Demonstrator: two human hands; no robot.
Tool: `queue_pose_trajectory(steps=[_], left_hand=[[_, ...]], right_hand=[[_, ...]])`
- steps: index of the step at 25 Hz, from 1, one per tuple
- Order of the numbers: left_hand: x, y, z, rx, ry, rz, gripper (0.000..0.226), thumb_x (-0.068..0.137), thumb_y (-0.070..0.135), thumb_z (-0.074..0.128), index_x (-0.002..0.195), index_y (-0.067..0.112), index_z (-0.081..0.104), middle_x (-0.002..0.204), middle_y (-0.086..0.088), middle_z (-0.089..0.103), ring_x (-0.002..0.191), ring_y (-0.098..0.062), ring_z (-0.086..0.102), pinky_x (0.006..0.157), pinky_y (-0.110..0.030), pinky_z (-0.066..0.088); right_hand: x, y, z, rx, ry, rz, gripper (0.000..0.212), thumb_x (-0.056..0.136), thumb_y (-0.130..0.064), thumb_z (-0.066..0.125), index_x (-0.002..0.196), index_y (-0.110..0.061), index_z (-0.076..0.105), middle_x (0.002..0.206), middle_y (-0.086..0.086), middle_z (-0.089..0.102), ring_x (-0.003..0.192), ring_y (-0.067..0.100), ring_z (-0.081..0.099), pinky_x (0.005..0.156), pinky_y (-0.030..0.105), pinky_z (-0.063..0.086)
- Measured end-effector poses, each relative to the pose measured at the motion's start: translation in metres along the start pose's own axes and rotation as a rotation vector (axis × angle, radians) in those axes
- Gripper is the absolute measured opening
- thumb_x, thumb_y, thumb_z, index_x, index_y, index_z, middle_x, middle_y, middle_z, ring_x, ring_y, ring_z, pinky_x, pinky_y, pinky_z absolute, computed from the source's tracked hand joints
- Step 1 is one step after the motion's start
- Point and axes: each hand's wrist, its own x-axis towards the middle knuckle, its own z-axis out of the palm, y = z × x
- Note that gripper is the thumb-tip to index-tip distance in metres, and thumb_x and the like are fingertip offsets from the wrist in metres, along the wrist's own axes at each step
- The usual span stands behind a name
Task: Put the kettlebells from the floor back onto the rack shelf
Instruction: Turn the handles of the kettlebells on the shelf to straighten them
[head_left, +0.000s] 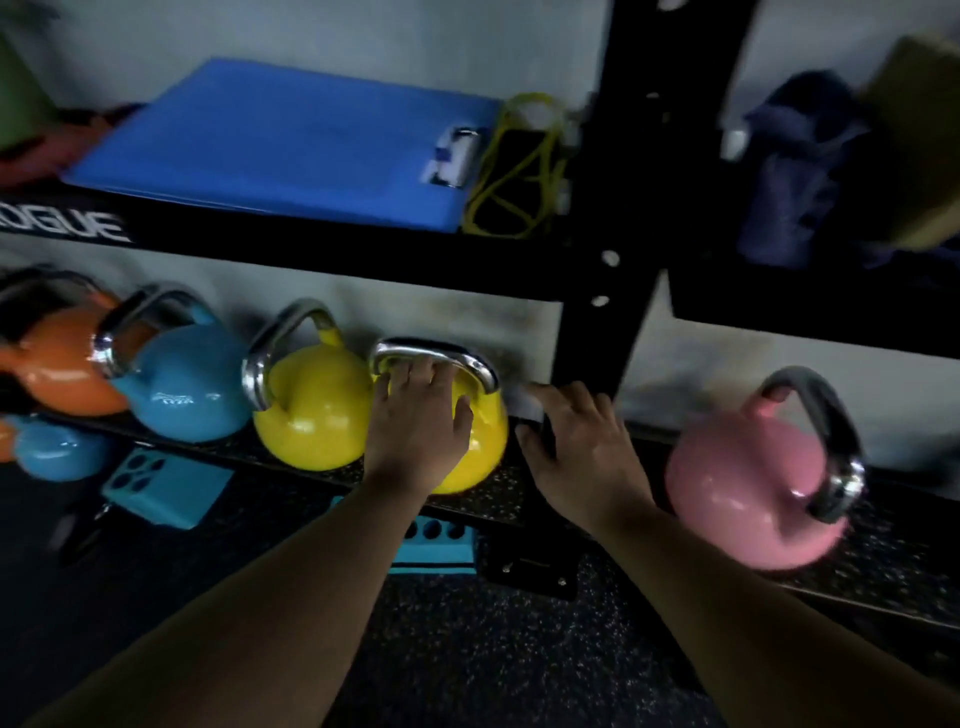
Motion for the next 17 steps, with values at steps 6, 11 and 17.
queue_pose_trajectory(steps=[6, 11, 17], left_hand=[[0.042, -0.100, 0.013, -0.129, -0.008, -0.129, 0.047, 0.096, 0.051, 0.040, 0.125, 0.015, 0.051, 0.130, -0.009, 0.050, 0.120, -0.031, 0.046, 0.088, -0.044, 0.044], [0.051, -0.092, 0.047, -0.546, -0.125, -0.297, 0.071, 0.089, 0.074, 0.031, 0.142, 0.027, 0.031, 0.145, -0.010, 0.041, 0.121, -0.038, 0.052, 0.084, -0.045, 0.049], [0.075, -0.066, 0.061, -0.973, -0.117, -0.438, 0.056, 0.102, 0.044, 0.035, 0.154, 0.026, 0.024, 0.165, -0.009, 0.005, 0.147, -0.036, 0.020, 0.112, -0.051, 0.033]], right_hand=[[0.085, -0.066, 0.056, 0.034, 0.021, 0.061, 0.053, 0.094, -0.043, 0.050, 0.142, -0.021, 0.042, 0.129, 0.013, 0.048, 0.120, 0.034, 0.043, 0.097, 0.047, 0.044], [0.121, -0.055, 0.090, 0.042, -0.109, 0.267, 0.059, 0.095, -0.061, 0.040, 0.140, -0.023, 0.039, 0.134, 0.016, 0.049, 0.123, 0.037, 0.046, 0.096, 0.044, 0.042], [0.107, -0.064, 0.113, 0.243, 0.108, 0.374, 0.055, 0.093, -0.062, 0.042, 0.127, -0.019, 0.048, 0.121, 0.018, 0.057, 0.111, 0.040, 0.053, 0.085, 0.044, 0.050]])
